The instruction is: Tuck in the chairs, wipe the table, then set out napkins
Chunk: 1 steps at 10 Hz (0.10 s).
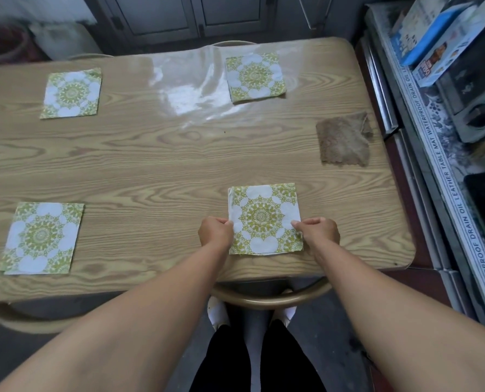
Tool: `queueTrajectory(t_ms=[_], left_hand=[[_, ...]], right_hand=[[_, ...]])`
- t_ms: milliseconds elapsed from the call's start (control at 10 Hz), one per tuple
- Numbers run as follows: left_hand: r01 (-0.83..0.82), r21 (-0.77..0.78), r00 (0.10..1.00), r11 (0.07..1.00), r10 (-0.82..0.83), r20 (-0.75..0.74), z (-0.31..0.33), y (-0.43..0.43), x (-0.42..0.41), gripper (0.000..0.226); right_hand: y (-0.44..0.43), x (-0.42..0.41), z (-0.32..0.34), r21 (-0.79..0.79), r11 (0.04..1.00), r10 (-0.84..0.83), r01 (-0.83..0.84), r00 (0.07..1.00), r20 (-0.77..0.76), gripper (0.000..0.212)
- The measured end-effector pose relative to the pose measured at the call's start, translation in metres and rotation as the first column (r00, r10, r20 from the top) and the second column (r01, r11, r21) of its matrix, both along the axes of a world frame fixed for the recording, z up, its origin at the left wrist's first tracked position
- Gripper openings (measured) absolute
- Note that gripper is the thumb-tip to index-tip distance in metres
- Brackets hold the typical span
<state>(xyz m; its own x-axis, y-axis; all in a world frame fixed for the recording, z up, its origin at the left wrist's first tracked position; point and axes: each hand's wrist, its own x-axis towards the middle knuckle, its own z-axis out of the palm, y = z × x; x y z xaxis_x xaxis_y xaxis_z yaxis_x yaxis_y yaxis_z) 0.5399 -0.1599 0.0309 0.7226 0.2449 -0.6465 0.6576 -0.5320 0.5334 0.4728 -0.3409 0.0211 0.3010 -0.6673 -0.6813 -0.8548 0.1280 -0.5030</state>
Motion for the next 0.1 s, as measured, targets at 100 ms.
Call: queueTrajectory(t_ms=[100], left_hand=[[0.062, 0.086, 0.996, 0.994, -0.067, 0.064, 0.0068, 0.0007, -0.0049, 0.020]], right_hand=[[0.0046, -0.0080, 0.0101, -0.176, 0.957, 0.238, -0.231, 0.971, 0.022, 0.037]])
